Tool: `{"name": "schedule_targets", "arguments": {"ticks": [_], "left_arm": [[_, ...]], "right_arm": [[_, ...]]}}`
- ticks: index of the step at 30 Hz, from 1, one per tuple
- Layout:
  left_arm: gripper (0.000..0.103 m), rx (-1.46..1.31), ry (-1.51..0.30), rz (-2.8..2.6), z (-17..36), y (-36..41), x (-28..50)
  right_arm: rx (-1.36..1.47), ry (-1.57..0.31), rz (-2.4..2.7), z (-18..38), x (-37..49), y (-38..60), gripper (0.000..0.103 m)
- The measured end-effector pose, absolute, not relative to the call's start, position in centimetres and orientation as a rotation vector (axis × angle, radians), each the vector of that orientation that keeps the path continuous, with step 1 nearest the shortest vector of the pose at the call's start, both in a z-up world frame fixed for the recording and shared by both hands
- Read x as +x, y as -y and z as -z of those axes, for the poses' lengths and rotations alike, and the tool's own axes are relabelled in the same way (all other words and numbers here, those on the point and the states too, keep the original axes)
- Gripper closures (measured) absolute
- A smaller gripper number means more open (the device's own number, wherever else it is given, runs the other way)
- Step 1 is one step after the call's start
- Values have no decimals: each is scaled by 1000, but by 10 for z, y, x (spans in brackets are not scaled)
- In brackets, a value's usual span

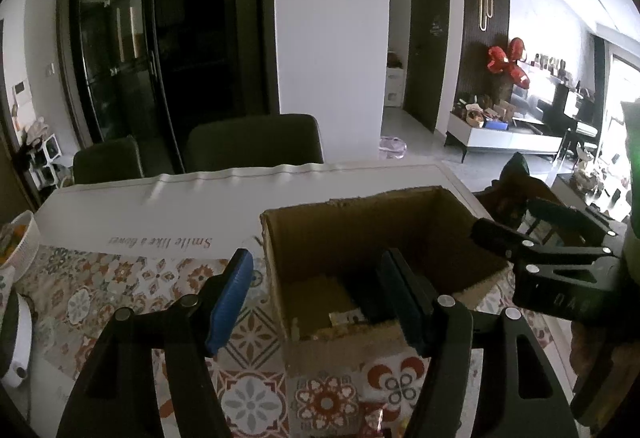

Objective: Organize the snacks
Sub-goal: 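Move both tools back from the box toward the remaining snacks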

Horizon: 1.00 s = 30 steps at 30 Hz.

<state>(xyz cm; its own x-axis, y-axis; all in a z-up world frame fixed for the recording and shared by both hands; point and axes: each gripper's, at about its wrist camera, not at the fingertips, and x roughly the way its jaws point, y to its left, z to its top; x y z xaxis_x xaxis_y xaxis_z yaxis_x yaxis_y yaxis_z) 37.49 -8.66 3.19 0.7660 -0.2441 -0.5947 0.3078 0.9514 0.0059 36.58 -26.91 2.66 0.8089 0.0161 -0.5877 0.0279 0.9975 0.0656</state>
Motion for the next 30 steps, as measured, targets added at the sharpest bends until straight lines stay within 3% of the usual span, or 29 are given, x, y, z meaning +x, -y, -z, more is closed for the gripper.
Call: {"name": "schedule_targets", "arguments": {"ticks": [15, 30], "left_arm": [[37, 143, -642, 286, 0, 83, 306], [37, 256, -702, 313, 44, 92, 272]], "right_arm": [[-2, -643, 203, -9, 292, 276, 10], [36, -843, 239, 58, 234, 278, 10]]}}
